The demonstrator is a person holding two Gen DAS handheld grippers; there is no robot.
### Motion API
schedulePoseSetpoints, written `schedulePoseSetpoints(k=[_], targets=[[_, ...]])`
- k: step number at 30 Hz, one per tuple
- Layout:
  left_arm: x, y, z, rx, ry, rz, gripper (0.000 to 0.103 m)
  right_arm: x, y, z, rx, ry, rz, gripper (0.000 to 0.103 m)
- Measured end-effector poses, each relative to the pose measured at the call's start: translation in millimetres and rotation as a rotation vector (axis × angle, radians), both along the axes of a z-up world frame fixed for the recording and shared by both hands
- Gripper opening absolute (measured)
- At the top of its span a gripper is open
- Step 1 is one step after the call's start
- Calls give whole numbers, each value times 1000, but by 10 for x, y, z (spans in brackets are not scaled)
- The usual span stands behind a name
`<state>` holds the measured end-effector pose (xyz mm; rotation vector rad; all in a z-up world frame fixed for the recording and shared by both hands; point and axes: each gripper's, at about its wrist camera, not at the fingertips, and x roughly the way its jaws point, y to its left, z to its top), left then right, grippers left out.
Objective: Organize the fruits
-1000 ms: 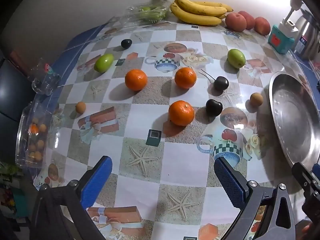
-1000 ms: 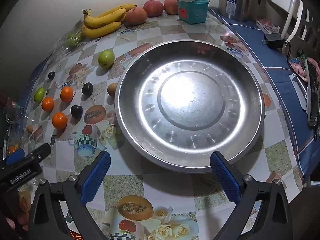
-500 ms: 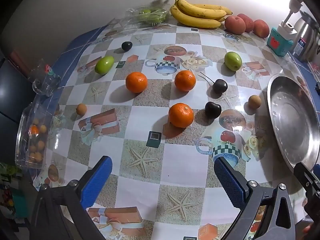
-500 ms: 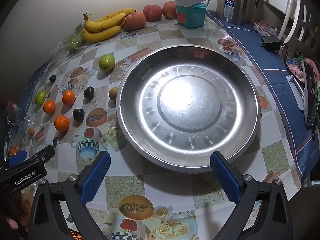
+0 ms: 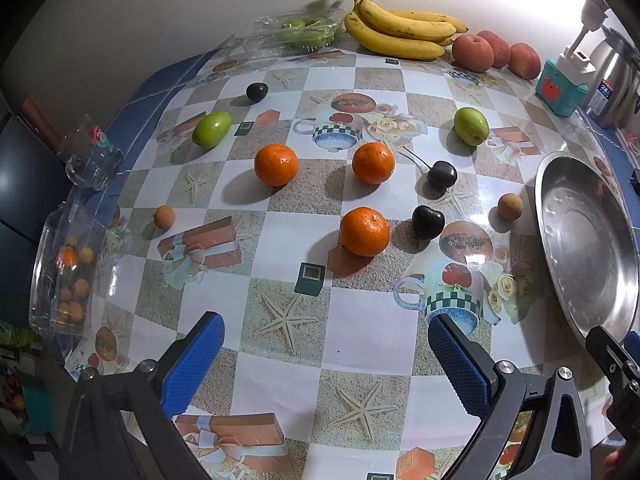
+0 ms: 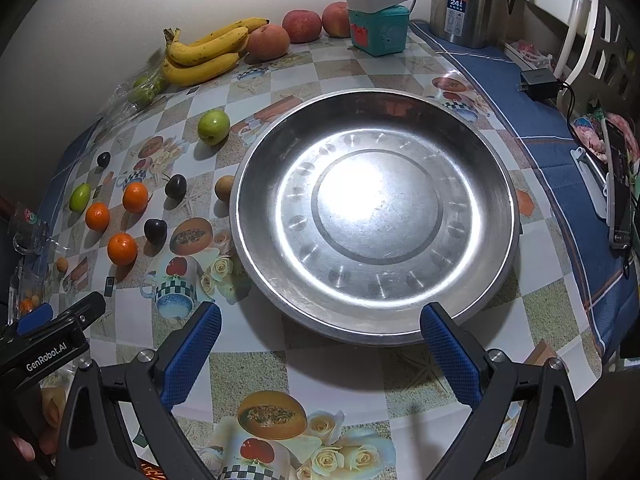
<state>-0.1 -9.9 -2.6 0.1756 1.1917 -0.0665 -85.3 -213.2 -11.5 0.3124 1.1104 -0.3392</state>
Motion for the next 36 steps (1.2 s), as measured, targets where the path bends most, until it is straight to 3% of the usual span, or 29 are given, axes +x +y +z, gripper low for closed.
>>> schedulePoseSetpoints(k=[36], targets=[[14, 15, -37, -17, 11, 23, 103, 7, -16, -67, 7, 9, -7, 100]])
